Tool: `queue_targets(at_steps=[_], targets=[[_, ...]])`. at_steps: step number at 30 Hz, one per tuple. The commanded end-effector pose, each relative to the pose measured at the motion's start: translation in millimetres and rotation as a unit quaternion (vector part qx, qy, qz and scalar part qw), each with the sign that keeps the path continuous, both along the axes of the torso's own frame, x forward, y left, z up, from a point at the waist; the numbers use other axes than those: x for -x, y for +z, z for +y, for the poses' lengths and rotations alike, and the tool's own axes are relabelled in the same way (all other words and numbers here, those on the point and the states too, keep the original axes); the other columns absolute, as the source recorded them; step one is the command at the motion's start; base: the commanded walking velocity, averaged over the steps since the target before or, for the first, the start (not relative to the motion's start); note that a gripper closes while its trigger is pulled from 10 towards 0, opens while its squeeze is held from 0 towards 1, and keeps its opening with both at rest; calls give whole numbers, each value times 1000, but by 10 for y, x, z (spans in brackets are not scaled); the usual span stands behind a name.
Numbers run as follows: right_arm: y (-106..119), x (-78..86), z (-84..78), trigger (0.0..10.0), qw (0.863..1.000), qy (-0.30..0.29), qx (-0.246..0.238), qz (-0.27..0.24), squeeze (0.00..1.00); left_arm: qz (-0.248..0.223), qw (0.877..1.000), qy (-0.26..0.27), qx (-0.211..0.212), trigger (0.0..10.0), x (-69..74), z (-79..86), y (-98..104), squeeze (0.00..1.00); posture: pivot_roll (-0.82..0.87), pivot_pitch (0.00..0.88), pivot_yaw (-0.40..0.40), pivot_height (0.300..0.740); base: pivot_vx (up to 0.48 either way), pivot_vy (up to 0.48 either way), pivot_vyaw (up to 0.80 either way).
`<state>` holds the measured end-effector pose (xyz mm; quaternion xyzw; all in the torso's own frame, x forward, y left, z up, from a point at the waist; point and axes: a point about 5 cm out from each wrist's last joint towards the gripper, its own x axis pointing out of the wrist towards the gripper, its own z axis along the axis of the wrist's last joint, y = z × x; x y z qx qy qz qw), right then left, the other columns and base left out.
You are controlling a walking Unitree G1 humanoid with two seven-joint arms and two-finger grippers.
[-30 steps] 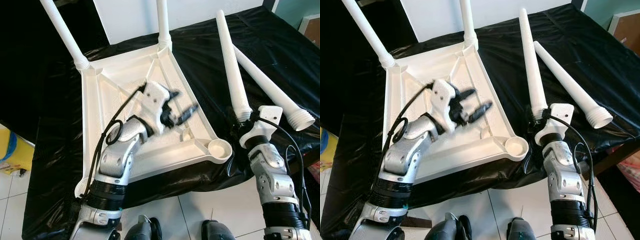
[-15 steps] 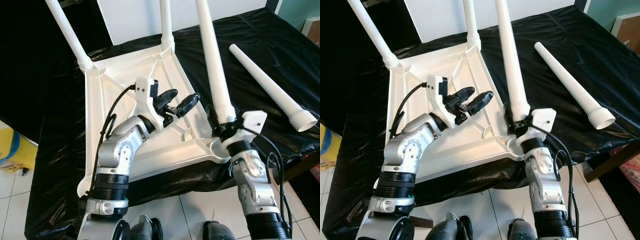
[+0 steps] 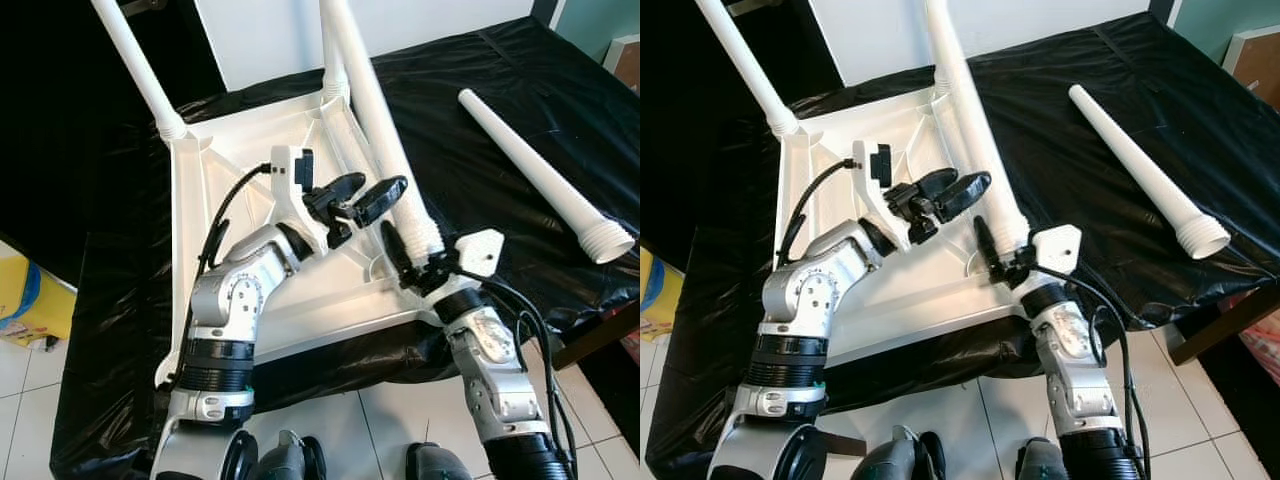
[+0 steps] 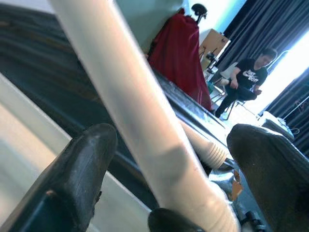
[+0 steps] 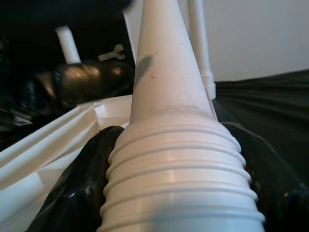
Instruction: Building children table
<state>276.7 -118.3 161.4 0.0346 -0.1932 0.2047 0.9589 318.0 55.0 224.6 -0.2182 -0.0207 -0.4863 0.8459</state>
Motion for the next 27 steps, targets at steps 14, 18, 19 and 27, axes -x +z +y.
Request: queue_targets(at_steps=[14,18,19,27], targets=[[-116,170,109,10000,996,69,46,-14,0,14,1000,12,21,10000,-244,81,102,0,-130,61,106,740,0,0,0],[-165,164,101,10000,994,81,69,-12,0,18,999,15,23,10000,-316,89,150,0,-114,38,75,740,0,0,0],[-165,164,101,10000,994,81,69,-12,0,18,999,15,23,10000,-316,89,150,0,-114,38,75,740,0,0,0],[-164,88,81,10000,992,92,86,-14,0,37,999,30,17,10000,-389,89,132,0,-94,18,42,740,0,0,0]])
